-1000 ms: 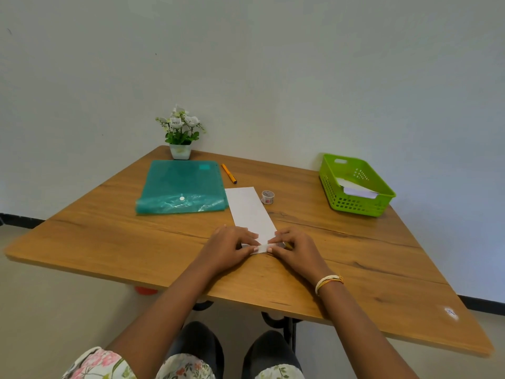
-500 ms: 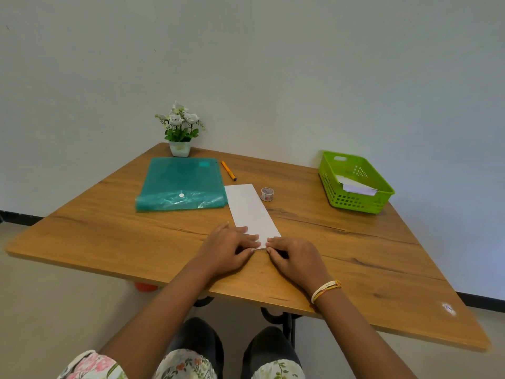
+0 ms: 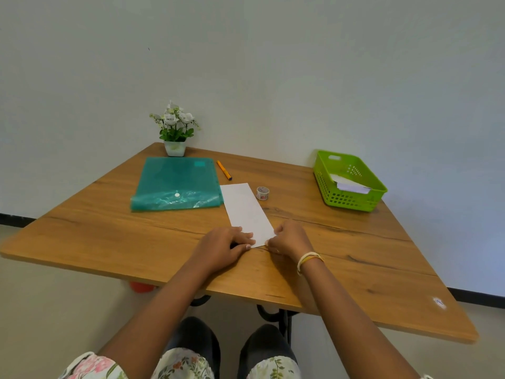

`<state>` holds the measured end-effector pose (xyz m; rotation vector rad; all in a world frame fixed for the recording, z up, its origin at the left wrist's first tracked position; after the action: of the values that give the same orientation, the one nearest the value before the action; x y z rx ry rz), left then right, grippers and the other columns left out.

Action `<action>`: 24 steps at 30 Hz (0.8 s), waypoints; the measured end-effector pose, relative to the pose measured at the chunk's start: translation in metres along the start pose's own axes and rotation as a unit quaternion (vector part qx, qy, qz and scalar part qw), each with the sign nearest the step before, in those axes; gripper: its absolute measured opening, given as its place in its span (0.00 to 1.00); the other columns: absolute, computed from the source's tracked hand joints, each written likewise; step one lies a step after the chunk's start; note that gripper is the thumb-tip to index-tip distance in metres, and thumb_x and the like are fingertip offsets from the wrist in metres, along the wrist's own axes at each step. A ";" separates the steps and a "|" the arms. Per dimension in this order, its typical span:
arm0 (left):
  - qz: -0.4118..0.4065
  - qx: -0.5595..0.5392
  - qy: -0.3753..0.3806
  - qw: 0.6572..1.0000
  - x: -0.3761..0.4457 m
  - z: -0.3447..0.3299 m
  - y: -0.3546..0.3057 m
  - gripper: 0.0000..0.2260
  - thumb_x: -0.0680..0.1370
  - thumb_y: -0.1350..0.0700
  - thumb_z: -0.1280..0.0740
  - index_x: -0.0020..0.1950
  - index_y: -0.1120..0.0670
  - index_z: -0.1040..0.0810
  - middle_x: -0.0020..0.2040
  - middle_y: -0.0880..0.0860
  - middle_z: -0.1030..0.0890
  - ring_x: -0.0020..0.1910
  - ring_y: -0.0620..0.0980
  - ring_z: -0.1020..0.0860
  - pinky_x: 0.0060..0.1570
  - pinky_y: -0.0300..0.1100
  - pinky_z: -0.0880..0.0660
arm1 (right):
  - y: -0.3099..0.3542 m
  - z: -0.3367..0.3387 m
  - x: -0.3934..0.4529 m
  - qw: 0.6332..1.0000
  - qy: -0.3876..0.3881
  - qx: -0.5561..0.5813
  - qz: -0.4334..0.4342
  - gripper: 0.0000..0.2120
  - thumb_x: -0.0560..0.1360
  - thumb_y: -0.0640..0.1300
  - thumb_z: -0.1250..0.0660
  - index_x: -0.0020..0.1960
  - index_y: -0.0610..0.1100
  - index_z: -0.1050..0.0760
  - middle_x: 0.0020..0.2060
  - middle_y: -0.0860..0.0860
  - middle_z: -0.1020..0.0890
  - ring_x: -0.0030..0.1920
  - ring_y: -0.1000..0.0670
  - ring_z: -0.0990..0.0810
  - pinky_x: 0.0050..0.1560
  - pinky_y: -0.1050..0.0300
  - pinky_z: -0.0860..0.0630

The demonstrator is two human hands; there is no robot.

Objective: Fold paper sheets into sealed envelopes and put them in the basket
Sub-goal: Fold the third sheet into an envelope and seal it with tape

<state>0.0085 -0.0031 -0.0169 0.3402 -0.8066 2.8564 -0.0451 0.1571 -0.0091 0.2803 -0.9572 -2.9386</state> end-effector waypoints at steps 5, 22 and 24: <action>-0.019 0.011 -0.008 1.000 -0.002 0.002 -0.003 0.11 0.77 0.45 0.34 0.59 0.41 0.20 0.62 0.38 0.22 0.66 0.39 0.30 0.61 0.42 0.32 | -0.003 -0.002 0.011 0.998 0.016 0.029 -0.058 0.16 0.66 0.46 0.22 0.41 0.43 0.29 0.41 0.47 0.22 0.46 0.46 0.20 0.36 0.58 0.28; 0.152 -0.394 -0.178 0.889 0.001 0.029 0.047 0.22 0.83 0.47 0.45 0.76 0.51 0.41 0.63 0.53 0.27 0.55 0.53 0.21 0.53 0.48 0.22 | -0.023 0.095 -0.013 0.939 -0.273 -0.010 0.210 0.06 0.69 0.33 0.32 0.39 0.43 0.20 0.35 0.46 0.18 0.38 0.44 0.21 0.37 0.51 0.25; 0.174 -0.441 -0.193 0.859 0.002 0.030 0.054 0.23 0.83 0.46 0.46 0.76 0.52 0.42 0.64 0.53 0.30 0.55 0.53 0.22 0.47 0.44 0.21 | -0.033 0.092 -0.015 0.934 -0.276 -0.023 0.224 0.07 0.69 0.32 0.33 0.41 0.42 0.19 0.37 0.45 0.17 0.40 0.42 0.20 0.40 0.50 0.24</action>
<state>0.0005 -0.0642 -0.0179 0.6737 -2.3069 2.3279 -0.0461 0.2386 0.0464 -0.7095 -0.8393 -2.6254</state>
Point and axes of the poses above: each hand's wrist, its own x-axis towards the middle knuckle, its own z-axis out of the back of the hand, y = z × x, the point moved 8 cm from there along x, towards the middle knuckle
